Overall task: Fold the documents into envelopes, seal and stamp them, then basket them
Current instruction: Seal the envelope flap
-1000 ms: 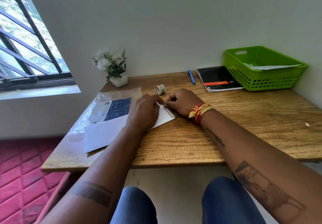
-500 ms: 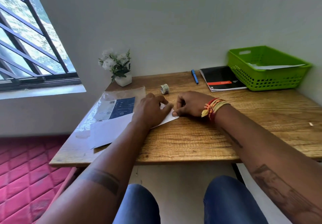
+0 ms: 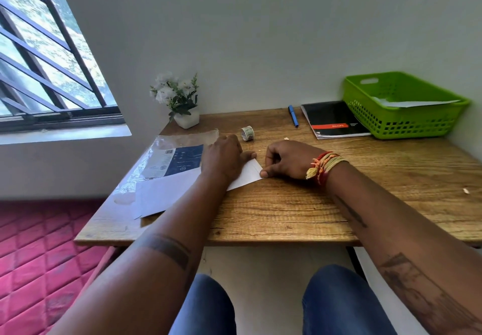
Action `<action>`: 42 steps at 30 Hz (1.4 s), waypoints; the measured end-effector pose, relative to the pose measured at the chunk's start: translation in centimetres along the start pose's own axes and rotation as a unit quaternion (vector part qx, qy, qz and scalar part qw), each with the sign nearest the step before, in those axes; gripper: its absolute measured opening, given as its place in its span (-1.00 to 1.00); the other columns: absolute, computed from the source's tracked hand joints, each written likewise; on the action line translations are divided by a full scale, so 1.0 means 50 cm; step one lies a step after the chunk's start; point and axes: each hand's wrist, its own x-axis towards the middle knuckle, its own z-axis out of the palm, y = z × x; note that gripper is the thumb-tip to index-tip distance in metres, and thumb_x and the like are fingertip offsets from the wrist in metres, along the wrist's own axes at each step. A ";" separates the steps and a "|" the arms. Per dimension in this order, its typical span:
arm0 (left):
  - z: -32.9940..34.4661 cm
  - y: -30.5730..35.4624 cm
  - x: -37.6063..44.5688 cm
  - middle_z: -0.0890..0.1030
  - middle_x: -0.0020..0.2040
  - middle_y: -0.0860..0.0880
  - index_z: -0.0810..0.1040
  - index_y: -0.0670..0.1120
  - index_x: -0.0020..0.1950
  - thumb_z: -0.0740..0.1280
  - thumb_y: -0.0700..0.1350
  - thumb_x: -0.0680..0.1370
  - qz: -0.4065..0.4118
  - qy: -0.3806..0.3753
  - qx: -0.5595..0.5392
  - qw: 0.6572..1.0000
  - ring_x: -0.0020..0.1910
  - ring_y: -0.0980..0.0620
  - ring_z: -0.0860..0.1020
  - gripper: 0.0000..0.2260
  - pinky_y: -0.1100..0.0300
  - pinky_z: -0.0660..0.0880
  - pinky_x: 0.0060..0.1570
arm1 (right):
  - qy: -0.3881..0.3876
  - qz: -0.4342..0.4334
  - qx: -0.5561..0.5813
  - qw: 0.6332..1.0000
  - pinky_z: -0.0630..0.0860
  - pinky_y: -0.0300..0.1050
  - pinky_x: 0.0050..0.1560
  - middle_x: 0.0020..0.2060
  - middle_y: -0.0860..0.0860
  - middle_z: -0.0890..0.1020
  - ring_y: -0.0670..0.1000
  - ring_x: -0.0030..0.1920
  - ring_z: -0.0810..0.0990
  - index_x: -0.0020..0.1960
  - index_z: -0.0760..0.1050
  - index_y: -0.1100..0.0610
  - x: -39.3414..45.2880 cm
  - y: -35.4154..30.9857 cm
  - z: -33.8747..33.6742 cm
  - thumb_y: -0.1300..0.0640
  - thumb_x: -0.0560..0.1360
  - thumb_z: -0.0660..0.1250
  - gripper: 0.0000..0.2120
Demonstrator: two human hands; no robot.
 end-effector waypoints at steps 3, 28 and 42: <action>-0.009 -0.009 0.022 0.64 -0.02 0.01 0.57 0.03 0.01 0.44 0.28 0.51 -0.006 -0.062 -0.030 0.998 0.01 -0.02 0.56 -0.66 -0.03 0.54 0.09 | 0.004 0.002 0.006 1.000 0.39 -0.17 -0.21 -0.10 -0.05 0.60 -0.08 -0.10 0.52 0.04 0.57 0.06 0.000 -0.001 -0.001 -0.06 0.49 0.48 -0.76; -0.272 0.272 -0.064 0.65 -0.32 -0.15 0.55 -0.14 -0.37 0.40 0.14 0.51 -0.038 0.092 -0.419 0.902 -0.19 -0.18 0.69 -0.59 -0.10 0.66 -0.08 | 0.587 -0.171 -0.130 0.780 0.45 -0.01 -0.08 -0.13 0.07 0.53 0.10 -0.10 0.51 -0.06 0.53 0.15 -0.159 -0.111 -0.074 0.15 0.54 0.37 -0.93; -0.162 0.008 -0.156 0.70 0.01 -0.19 0.51 -0.22 0.20 0.34 -0.11 0.68 -0.304 -0.206 -0.420 0.830 -0.07 -0.10 0.71 -0.81 0.02 0.70 -0.13 | 0.082 -0.043 -0.169 0.981 0.12 0.05 0.54 0.60 -0.02 0.20 0.02 0.58 0.17 0.60 0.21 -0.08 -0.185 -0.027 0.095 -0.46 0.51 0.14 -0.22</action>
